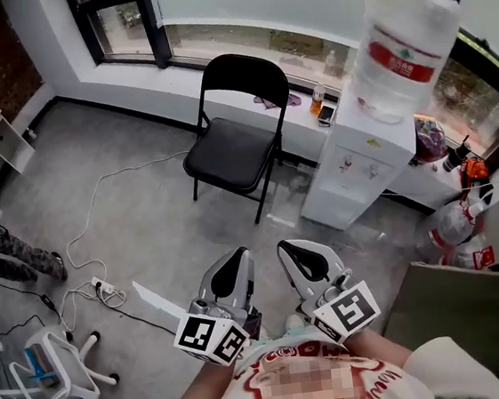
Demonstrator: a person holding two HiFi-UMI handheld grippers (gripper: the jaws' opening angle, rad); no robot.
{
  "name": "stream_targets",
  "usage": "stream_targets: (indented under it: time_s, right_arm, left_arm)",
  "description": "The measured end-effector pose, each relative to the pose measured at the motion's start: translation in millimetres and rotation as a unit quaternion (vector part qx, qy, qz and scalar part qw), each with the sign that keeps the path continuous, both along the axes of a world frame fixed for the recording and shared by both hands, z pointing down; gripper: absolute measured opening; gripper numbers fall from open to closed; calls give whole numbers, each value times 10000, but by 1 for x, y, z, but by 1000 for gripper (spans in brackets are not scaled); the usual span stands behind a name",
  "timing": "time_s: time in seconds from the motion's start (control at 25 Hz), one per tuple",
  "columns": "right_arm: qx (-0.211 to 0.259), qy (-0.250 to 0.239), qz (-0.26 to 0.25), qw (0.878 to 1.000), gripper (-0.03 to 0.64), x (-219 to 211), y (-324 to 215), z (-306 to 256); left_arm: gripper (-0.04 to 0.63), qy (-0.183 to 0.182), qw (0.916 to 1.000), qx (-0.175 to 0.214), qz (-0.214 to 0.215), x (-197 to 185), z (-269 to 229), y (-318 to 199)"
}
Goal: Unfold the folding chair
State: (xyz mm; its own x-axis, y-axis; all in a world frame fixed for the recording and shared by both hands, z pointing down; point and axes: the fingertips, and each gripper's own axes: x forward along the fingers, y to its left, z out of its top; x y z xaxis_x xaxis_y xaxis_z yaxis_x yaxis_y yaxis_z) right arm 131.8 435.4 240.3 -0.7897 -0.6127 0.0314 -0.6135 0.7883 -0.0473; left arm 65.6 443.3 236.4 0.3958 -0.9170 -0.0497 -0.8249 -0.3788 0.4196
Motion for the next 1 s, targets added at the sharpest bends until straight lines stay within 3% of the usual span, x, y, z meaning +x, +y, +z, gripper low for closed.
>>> stream_targets:
  time_s: [1.0]
  right_arm:
    - [6,12,-257,9997,23,-24,17,2]
  left_arm:
    - [6,-60,9999,68,-122,-20,-2,15]
